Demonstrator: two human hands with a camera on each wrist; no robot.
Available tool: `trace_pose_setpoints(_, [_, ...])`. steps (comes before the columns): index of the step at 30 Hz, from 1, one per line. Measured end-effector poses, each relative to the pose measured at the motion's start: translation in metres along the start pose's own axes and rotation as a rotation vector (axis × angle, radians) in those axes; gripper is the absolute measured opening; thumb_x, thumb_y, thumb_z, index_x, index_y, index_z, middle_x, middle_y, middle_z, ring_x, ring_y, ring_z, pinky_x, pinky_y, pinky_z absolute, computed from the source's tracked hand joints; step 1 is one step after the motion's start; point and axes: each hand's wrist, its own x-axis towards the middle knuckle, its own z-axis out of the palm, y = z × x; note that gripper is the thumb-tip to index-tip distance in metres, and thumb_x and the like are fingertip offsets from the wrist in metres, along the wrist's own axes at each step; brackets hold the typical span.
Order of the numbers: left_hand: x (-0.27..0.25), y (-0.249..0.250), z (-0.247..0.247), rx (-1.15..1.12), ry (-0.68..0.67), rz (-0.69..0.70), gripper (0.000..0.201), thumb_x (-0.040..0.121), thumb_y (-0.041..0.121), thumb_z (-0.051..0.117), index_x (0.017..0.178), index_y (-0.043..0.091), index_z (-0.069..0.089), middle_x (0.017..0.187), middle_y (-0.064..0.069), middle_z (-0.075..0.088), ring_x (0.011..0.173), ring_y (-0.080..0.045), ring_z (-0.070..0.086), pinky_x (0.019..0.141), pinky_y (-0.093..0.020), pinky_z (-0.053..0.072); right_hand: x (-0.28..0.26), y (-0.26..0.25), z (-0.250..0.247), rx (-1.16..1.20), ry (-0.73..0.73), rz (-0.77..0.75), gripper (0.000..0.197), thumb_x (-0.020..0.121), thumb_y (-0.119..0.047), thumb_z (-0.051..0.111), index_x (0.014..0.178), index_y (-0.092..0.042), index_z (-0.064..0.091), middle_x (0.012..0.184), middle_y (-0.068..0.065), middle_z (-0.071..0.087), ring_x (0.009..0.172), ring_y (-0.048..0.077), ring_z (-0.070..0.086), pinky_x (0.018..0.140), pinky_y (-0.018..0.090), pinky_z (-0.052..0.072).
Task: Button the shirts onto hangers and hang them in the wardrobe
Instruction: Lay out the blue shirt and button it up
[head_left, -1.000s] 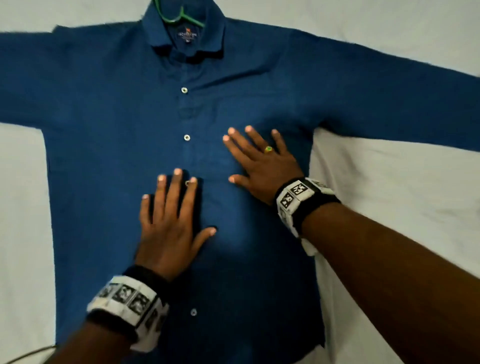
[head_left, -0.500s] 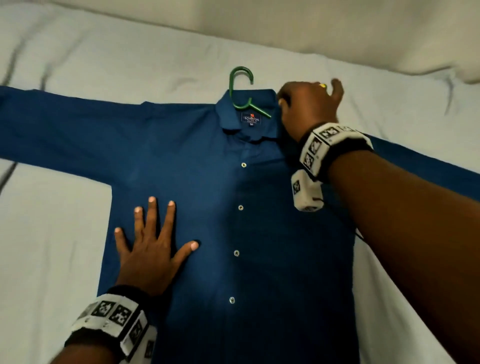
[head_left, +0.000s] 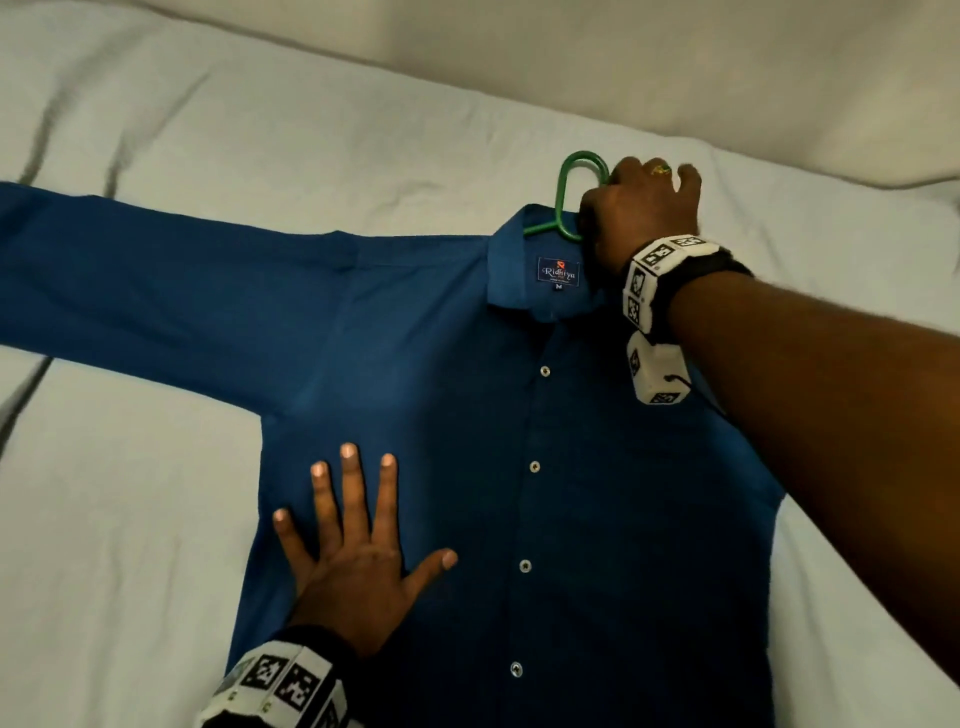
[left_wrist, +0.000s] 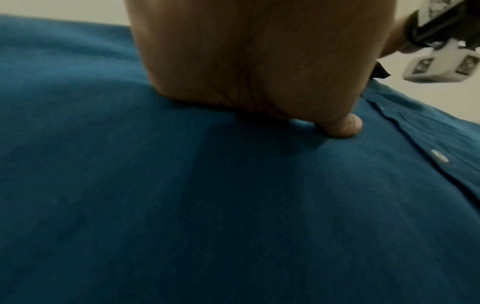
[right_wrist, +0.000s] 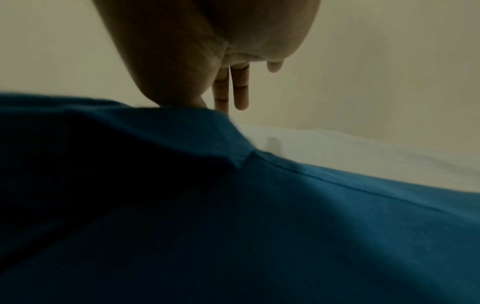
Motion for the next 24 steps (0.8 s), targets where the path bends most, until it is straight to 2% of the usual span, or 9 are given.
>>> trace_pose_setpoints(5, [0.000, 0.002, 0.000, -0.020, -0.047, -0.010, 0.107, 0.083, 0.092, 0.017, 0.161, 0.019, 0.015, 0.169, -0.015, 0.006, 0.153, -0.043, 0.008, 0.112, -0.068, -0.001, 0.006, -0.007, -0.002, 0.044, -0.038, -0.155, 0.036, 0.083, -0.046, 0.073, 0.110, -0.021, 0.071, 0.126, 0.011, 0.055, 0.119, 0.037, 0.050, 0.103, 0.052, 0.035])
trace_pose_setpoints(10, [0.002, 0.003, -0.008, -0.065, -0.213, -0.008, 0.108, 0.082, 0.092, 0.019, 0.160, 0.017, 0.021, 0.168, -0.017, 0.013, 0.151, -0.042, 0.014, 0.113, -0.061, -0.006, 0.014, -0.012, -0.004, 0.232, -0.080, 0.056, 0.034, 0.087, -0.042, 0.073, 0.109, -0.016, 0.070, 0.123, 0.017, 0.053, 0.117, 0.042, 0.051, 0.093, 0.052, 0.046])
trace_pose_setpoints(13, [0.004, -0.003, -0.020, -0.045, -0.304, 0.040, 0.117, 0.072, 0.098, 0.023, 0.161, 0.021, 0.019, 0.169, -0.015, 0.010, 0.152, -0.038, 0.011, 0.112, -0.062, -0.003, 0.002, -0.013, -0.010, 0.385, -0.008, 0.052, 0.022, 0.092, -0.035, 0.067, 0.097, -0.014, 0.065, 0.105, 0.016, 0.059, 0.097, 0.041, 0.061, 0.082, 0.048, 0.053])
trace_pose_setpoints(15, [0.013, -0.013, -0.049, -0.035, -0.355, 0.071, 0.126, 0.061, 0.100, 0.035, 0.161, 0.035, -0.006, 0.165, -0.007, -0.027, 0.154, -0.028, -0.017, 0.115, -0.062, -0.002, -0.023, -0.007, -0.025, 0.440, 0.089, 0.054, 0.018, 0.095, -0.033, 0.062, 0.097, -0.015, 0.059, 0.101, 0.013, 0.058, 0.090, 0.038, 0.061, 0.075, 0.045, 0.054])
trace_pose_setpoints(16, [0.019, -0.019, -0.075, -0.106, -0.431, 0.079, 0.126, 0.058, 0.100, 0.036, 0.159, 0.039, -0.008, 0.163, -0.004, -0.031, 0.153, -0.023, -0.019, 0.119, -0.060, 0.005, -0.038, -0.002, -0.037, 0.465, 0.153, 0.058, 0.018, 0.096, -0.032, 0.061, 0.099, -0.015, 0.059, 0.103, 0.012, 0.057, 0.090, 0.038, 0.060, 0.074, 0.045, 0.054])
trace_pose_setpoints(17, [0.023, -0.024, -0.109, -0.202, -0.478, 0.098, 0.116, 0.059, 0.101, 0.034, 0.158, 0.044, 0.013, 0.170, -0.004, -0.009, 0.155, -0.019, 0.000, 0.122, -0.053, 0.019, -0.056, 0.002, -0.050, 0.506, 0.221, 0.056, 0.018, 0.095, -0.032, 0.061, 0.101, -0.015, 0.060, 0.106, 0.012, 0.057, 0.091, 0.037, 0.060, 0.073, 0.044, 0.054])
trace_pose_setpoints(19, [0.024, -0.027, -0.176, -0.270, -0.237, 0.127, 0.075, 0.073, 0.095, 0.027, 0.120, 0.046, 0.059, 0.139, 0.004, 0.061, 0.128, -0.013, 0.057, 0.100, -0.038, 0.049, -0.096, 0.008, -0.076, 0.598, 0.377, 0.050, 0.021, 0.094, -0.031, 0.061, 0.101, -0.012, 0.064, 0.107, 0.012, 0.058, 0.089, 0.036, 0.060, 0.071, 0.042, 0.053])
trace_pose_setpoints(21, [0.018, -0.024, -0.235, -0.212, 0.251, 0.203, 0.049, 0.090, 0.081, 0.030, 0.097, 0.044, 0.062, 0.108, 0.010, 0.071, 0.100, -0.013, 0.068, 0.077, -0.034, 0.056, -0.138, 0.007, -0.110, 0.697, 0.504, 0.056, 0.024, 0.093, -0.035, 0.057, 0.098, -0.013, 0.065, 0.104, 0.008, 0.060, 0.088, 0.032, 0.060, 0.073, 0.040, 0.051])
trace_pose_setpoints(24, [0.006, 0.001, -0.309, -0.240, 0.579, 0.436, 0.048, 0.095, 0.055, 0.043, 0.128, 0.025, 0.061, 0.125, 0.000, 0.064, 0.115, -0.019, 0.056, 0.089, -0.040, 0.053, -0.204, 0.012, -0.176, 0.727, 0.611, 0.056, 0.020, 0.095, -0.042, 0.053, 0.097, -0.025, 0.062, 0.103, 0.000, 0.061, 0.089, 0.027, 0.061, 0.078, 0.042, 0.046])
